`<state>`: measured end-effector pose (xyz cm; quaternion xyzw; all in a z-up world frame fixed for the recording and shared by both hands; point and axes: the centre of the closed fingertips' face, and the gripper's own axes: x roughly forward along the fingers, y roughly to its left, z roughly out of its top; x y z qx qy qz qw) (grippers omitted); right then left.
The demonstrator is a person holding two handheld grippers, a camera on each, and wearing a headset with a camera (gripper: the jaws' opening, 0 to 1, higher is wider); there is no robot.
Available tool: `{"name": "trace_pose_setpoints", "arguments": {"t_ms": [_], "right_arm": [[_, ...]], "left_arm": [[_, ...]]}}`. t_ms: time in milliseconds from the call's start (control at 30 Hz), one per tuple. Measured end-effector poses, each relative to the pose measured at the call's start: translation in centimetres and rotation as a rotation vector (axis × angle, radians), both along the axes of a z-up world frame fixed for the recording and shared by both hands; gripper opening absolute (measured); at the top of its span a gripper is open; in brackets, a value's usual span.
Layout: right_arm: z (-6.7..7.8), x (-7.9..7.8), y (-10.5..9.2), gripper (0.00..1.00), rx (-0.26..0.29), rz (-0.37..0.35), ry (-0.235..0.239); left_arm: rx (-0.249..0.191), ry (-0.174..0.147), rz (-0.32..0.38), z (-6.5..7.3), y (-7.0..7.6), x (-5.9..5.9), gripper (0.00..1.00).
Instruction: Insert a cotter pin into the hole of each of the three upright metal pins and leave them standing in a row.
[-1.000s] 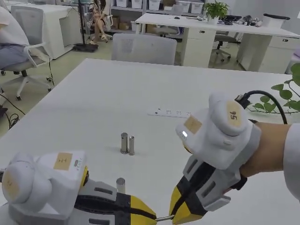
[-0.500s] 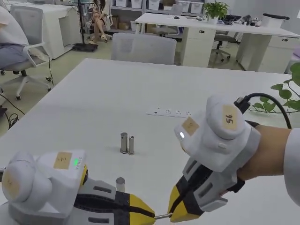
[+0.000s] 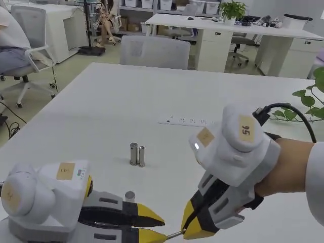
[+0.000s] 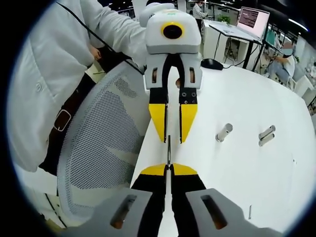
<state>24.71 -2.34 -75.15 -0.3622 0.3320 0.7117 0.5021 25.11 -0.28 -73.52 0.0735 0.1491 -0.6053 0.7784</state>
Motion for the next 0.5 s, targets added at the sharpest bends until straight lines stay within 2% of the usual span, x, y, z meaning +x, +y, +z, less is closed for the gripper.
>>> {"name": "trace_pose_setpoints", "arguments": {"t_ms": [233, 500], "right_arm": [[-0.2, 0.4, -0.2, 0.03, 0.008, -0.038, 0.002], [-0.7, 1.3, -0.6, 0.02, 0.033, -0.097, 0.005]], "left_arm": [[-0.007, 0.022, 0.033, -0.5, 0.9, 0.3, 0.16], [-0.039, 0.051, 0.136, -1.0, 3.3, 1.8, 0.18]]}}
